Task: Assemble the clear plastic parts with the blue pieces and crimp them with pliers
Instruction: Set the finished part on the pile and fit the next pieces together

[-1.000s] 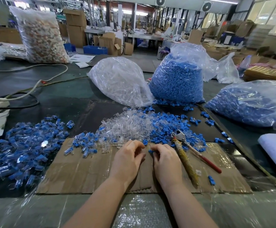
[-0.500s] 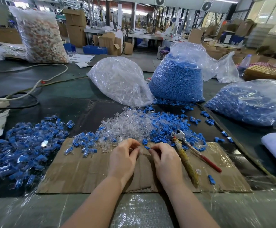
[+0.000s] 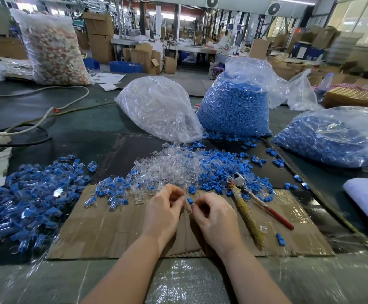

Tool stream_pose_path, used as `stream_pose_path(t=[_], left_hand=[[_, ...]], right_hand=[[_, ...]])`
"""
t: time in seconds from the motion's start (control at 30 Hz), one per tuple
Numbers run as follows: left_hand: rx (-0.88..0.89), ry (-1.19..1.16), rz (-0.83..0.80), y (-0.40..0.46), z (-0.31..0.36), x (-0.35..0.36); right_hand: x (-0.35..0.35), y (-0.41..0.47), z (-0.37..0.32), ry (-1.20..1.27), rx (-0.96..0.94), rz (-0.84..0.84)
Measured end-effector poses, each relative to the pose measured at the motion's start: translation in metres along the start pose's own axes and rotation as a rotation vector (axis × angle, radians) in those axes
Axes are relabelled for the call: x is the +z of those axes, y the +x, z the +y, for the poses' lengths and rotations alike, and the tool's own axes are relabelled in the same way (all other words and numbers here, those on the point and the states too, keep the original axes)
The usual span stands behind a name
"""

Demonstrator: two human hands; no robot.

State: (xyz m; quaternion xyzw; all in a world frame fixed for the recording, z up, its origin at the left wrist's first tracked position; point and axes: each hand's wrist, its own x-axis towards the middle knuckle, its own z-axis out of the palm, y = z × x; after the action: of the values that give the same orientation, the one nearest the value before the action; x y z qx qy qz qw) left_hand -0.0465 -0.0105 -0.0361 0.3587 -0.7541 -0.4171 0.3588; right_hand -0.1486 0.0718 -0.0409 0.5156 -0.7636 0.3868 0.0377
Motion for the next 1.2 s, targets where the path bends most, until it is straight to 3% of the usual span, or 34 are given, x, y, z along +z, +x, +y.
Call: stream_pose_path(t=[0.47,0.63,1.2], left_hand=[[0.031,-0.007,-0.078,-0.0006,0.0014,-0.0009],[-0.033,-0.097,-0.071,0.0011,0.0012,-0.0017],[-0.029,-0.052,-0.076,0.0019,-0.0009,-0.0016]], right_hand=[[-0.0035,0.0005,-0.0003,0.046,0.065,-0.019],[-0.0058,-0.0006,-0.0038,0.116,0.023,0.036],[-0.0064,-0.0006,-0.0038,0.139,-0.038,0.012]])
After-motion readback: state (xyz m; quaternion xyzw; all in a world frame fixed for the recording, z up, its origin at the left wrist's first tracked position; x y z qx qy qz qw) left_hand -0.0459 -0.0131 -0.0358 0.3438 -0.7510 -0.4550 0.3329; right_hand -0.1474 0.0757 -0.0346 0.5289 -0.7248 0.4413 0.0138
